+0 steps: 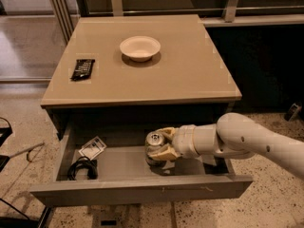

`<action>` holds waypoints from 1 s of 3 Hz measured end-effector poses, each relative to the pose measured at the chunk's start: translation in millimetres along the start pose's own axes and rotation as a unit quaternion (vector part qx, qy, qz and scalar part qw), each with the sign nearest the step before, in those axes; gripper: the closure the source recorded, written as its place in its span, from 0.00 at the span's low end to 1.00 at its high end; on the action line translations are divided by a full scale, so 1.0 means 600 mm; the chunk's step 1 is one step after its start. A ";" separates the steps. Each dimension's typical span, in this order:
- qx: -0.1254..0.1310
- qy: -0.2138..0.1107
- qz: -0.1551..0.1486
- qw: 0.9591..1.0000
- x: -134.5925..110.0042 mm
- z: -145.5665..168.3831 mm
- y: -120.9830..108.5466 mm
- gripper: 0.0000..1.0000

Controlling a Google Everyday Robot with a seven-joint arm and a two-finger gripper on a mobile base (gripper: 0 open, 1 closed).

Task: Place 7up can into top drawer

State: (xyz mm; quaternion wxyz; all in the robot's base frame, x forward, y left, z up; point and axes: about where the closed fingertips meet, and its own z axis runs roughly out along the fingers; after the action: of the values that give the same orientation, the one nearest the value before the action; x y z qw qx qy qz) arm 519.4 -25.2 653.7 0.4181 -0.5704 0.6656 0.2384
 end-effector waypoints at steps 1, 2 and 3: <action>0.000 0.000 0.000 1.000 0.000 0.000 0.000 0.35; 0.000 0.000 0.000 1.000 0.000 0.000 0.000 0.04; 0.000 0.000 0.000 1.000 0.000 0.000 0.000 0.00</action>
Offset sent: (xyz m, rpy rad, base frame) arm 0.0000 0.0000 0.0000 0.0000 0.0000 0.0001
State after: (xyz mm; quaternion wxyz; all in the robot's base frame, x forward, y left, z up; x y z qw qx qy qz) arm 519.4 -25.1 653.6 0.4180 -0.5705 0.6656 0.2384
